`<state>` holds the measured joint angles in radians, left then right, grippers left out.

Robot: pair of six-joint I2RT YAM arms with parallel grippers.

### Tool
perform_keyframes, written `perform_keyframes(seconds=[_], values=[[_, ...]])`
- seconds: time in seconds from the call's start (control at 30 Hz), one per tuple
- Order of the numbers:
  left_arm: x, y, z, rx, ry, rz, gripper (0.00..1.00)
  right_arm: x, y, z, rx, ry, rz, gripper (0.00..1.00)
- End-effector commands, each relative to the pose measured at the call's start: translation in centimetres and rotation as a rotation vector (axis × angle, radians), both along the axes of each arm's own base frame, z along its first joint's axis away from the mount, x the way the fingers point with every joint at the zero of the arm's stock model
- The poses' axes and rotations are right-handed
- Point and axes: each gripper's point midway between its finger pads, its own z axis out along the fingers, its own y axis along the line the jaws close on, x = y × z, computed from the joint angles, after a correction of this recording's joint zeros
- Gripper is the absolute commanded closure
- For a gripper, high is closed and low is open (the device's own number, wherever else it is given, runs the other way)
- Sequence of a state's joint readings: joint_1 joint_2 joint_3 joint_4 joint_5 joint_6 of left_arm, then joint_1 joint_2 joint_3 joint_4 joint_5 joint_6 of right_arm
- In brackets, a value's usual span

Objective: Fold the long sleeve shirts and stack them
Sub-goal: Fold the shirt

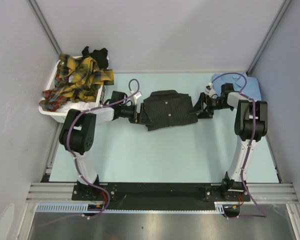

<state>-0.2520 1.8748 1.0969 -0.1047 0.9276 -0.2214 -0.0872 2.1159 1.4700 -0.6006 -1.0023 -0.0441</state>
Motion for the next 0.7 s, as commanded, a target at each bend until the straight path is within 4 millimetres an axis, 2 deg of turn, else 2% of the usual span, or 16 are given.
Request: perform_keyframes(seconds=[0.0, 0.03, 0.07, 0.1, 0.13, 0.17, 0.2, 0.23, 0.3, 0.33, 0.4, 0.43, 0.47, 0.6, 0.63, 0.67], values=[[1.9, -2.2, -0.3, -0.055, -0.064, -0.002, 0.04, 0.3, 0.9, -3.0, -0.035, -0.039, 0.036, 0.05], [2.0, -2.3, -1.5, -0.041, -0.036, 0.000, 0.07, 0.0, 1.2, -3.9, -0.030, -0.017, 0.044, 0.09], [2.3, -2.4, -1.6, -0.039, -0.023, 0.000, 0.14, -0.1, 1.5, -4.3, -0.022, -0.014, 0.050, 0.11], [2.2, -2.5, -1.9, -0.044, -0.009, -0.006, 0.19, -0.2, 1.8, -4.5, -0.015, -0.006, 0.057, 0.19], [1.9, -2.6, -2.0, -0.057, 0.007, -0.026, 0.31, -0.5, 2.2, -4.7, -0.011, 0.006, 0.064, 0.26], [1.6, -2.6, -2.1, -0.057, 0.029, -0.032, 0.39, -0.9, 2.7, -4.8, 0.001, 0.021, 0.077, 0.35], [1.2, -2.5, -2.1, -0.055, 0.034, -0.040, 0.49, -1.2, 3.1, -4.7, 0.009, 0.031, 0.084, 0.57], [0.0, -2.2, -2.0, -0.053, 0.064, -0.053, 0.64, -2.2, 3.3, -4.9, 0.013, 0.063, 0.090, 0.66], [-1.2, -1.8, -1.8, -0.036, 0.059, -0.068, 0.78, -3.6, 3.6, -4.2, 0.025, 0.089, 0.099, 0.86], [-2.6, -1.2, -1.6, -0.024, 0.079, -0.070, 0.92, -5.4, 3.8, -4.4, 0.043, 0.149, 0.101, 0.91], [-4.0, -0.7, -1.5, -0.011, 0.087, -0.079, 1.00, -7.0, 3.9, -3.1, 0.061, 0.174, 0.104, 1.00], [-5.6, -0.3, -1.8, -0.005, 0.128, -0.083, 1.00, -8.8, 4.9, -2.9, 0.066, 0.214, 0.139, 1.00], [-6.4, -0.1, -1.1, -0.016, 0.126, -0.092, 1.00, -10.2, 5.1, -2.3, 0.067, 0.220, 0.155, 1.00], [-9.8, 0.8, -0.8, -0.011, 0.163, -0.108, 1.00, -13.8, 4.8, -2.1, 0.057, 0.266, 0.211, 0.99], [-10.7, 1.2, -1.1, 0.003, 0.191, -0.110, 1.00, -15.0, 4.8, -1.7, 0.075, 0.308, 0.230, 0.92], [-10.8, 1.5, -1.1, 0.021, 0.155, -0.122, 0.95, -15.7, 4.8, -1.4, 0.082, 0.331, 0.241, 0.67]])
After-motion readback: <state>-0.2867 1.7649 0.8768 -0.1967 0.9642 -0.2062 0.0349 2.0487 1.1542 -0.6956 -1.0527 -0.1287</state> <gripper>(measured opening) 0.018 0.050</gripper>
